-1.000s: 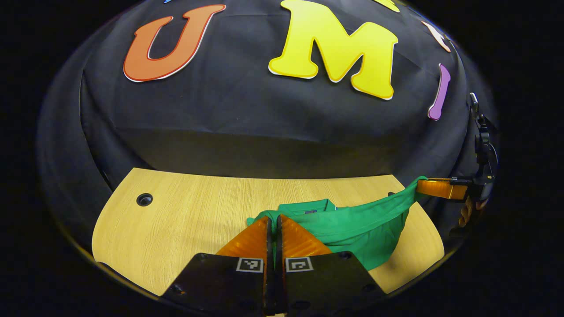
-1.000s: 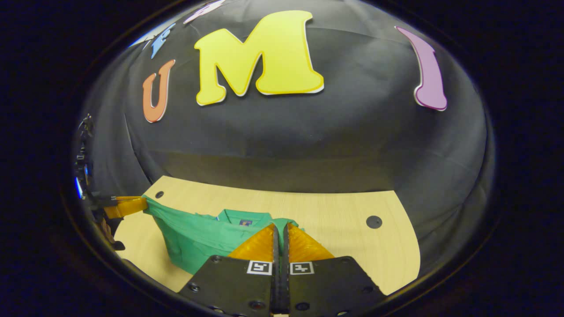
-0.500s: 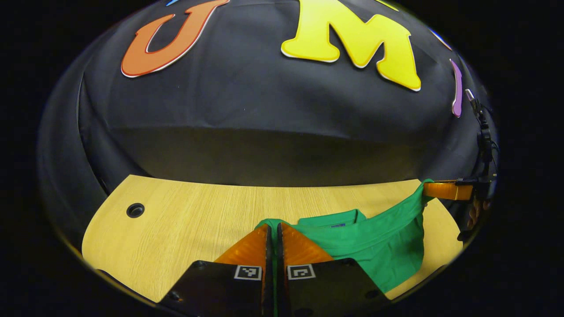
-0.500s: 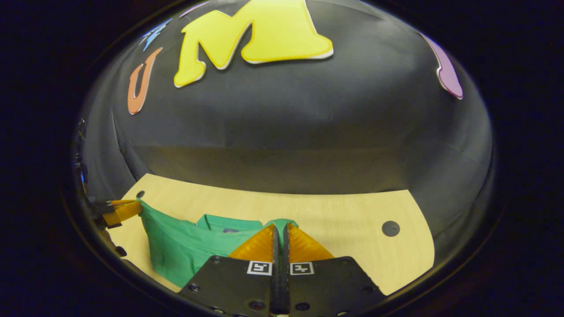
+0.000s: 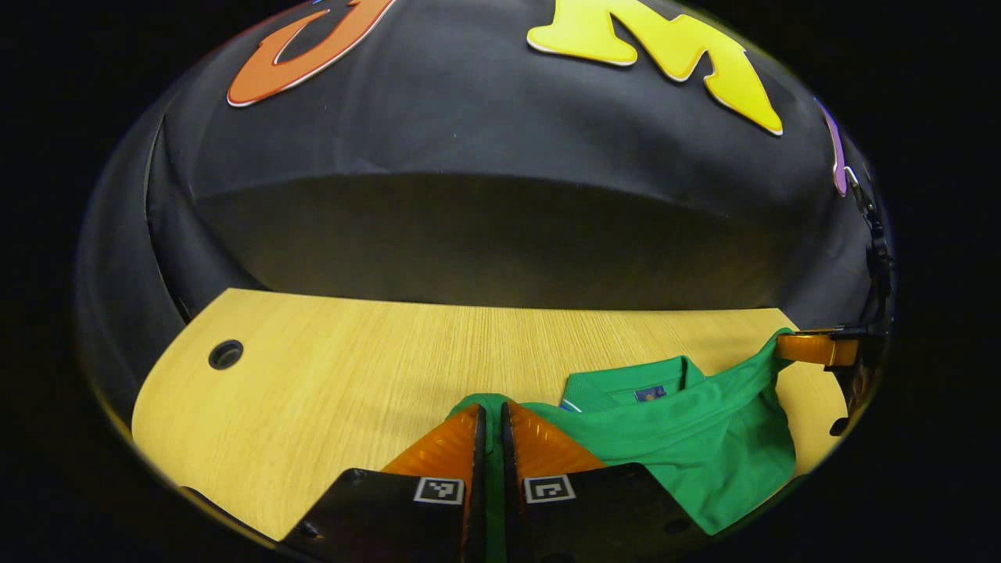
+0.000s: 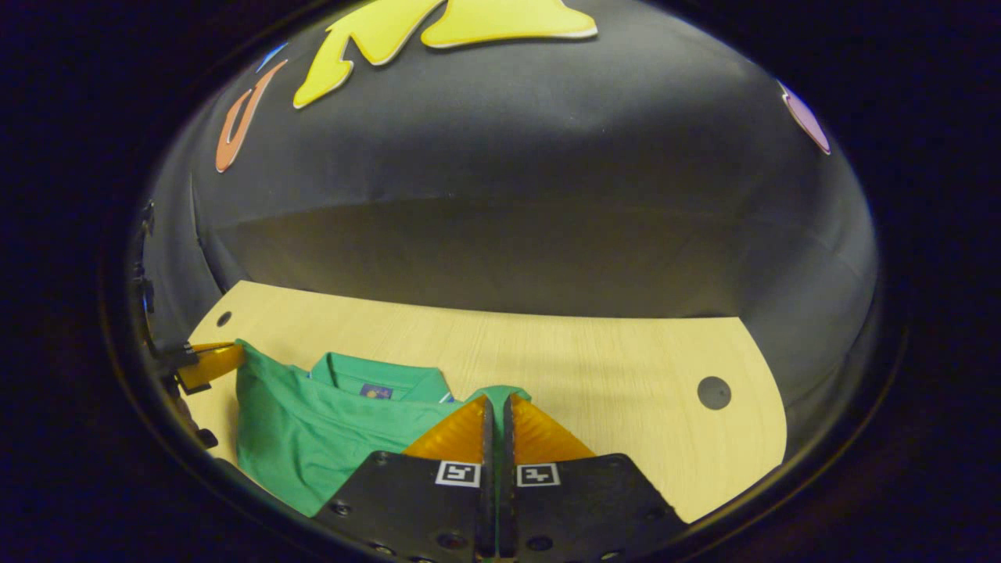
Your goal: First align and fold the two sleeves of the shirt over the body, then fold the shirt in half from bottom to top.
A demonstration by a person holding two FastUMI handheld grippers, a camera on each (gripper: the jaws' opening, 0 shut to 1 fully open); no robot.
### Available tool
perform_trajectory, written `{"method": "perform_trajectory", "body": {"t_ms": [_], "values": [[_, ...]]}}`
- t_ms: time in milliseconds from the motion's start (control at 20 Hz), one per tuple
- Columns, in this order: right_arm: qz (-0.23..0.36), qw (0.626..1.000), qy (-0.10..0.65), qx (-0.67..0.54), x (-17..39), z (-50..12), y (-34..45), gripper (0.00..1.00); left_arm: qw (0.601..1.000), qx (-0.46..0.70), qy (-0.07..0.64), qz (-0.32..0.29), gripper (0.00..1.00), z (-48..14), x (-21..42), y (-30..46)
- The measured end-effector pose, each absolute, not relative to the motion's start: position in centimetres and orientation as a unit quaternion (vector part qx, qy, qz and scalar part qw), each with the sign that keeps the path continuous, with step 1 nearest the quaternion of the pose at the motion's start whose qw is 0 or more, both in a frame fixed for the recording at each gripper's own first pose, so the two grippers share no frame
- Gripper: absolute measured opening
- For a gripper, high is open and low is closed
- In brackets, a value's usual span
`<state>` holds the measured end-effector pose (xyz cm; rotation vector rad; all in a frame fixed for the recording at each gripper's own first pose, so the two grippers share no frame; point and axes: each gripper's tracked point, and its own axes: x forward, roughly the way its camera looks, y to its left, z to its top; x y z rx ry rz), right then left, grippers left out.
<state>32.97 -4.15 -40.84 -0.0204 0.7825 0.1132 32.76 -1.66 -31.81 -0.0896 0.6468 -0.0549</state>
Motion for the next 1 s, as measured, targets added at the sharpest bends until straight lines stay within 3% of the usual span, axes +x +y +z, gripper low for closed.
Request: {"method": "perform_trajectory", "body": {"t_ms": [150, 200, 300, 400, 650, 1000], "values": [[0.054, 0.919, 0.391, -0.002, 32.1, -41.7, -4.1, 0.07, 0.942, -0.057, 0.329, -0.026, 0.19, -32.3, 32.3, -1.9], [0.054, 0.918, 0.392, 0.005, 31.8, -41.8, -4.1, 0.12, 0.942, -0.056, 0.330, -0.017, 0.46, -32.5, 32.1, -1.5], [0.052, 0.919, 0.390, 0.013, 30.9, -41.5, -4.0, 0.54, 0.944, -0.051, 0.326, 0.005, 1.00, -31.9, 31.9, -0.7], [0.037, 0.926, 0.375, 0.005, 30.6, -40.4, -4.7, 0.95, 0.946, -0.052, 0.319, 0.014, 1.00, -30.8, 31.3, -0.5], [0.027, 0.948, 0.317, 0.000, 29.0, -34.0, -5.0, 0.95, 0.959, -0.046, 0.277, 0.034, 1.00, -24.8, 29.9, -0.3], [0.048, 0.973, 0.223, -0.024, 23.2, -22.4, -4.4, 0.96, 0.985, -0.028, 0.165, 0.052, 1.00, -10.5, 24.2, -3.0]]}}
